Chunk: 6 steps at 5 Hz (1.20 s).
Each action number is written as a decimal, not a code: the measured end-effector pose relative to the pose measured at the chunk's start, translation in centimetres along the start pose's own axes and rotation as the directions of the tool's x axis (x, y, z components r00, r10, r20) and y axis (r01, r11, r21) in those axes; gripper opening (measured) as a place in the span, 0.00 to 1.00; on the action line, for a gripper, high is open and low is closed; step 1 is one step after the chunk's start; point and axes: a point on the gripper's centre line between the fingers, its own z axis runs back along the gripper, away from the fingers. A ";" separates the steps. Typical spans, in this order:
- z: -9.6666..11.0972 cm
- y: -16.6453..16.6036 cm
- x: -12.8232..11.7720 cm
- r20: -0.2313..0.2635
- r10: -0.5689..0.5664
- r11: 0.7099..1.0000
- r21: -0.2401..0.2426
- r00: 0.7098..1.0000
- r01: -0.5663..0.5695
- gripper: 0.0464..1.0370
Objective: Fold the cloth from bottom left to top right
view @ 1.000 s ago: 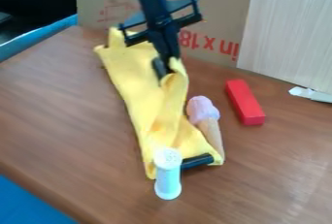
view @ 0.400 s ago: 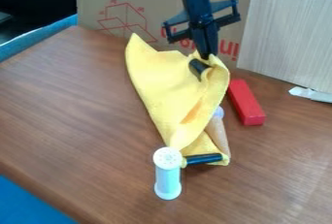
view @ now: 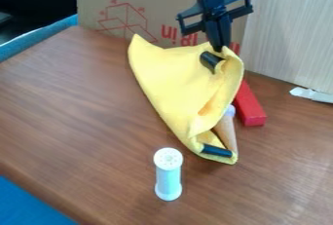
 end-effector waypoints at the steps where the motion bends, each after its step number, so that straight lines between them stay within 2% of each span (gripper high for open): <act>1: 0.1 -0.8 0.3 -0.007 -0.021 1.000 -0.007 1.000 0.021 0.01; 2: -0.3 -2.0 -0.2 -0.024 -0.087 0.996 0.004 0.996 0.087 0.02; 3: -0.5 -2.6 -0.7 -0.017 -0.135 0.991 0.007 0.991 0.135 0.16; 4: -0.4 -2.9 -0.9 -0.024 -0.152 0.988 -0.007 0.988 0.152 0.41; 5: 0.9 -3.5 -1.2 0.000 -0.195 0.980 -0.031 0.981 0.195 0.71; 6: 2.8 -4.7 -2.1 0.039 -0.277 0.958 -0.066 0.960 0.279 0.94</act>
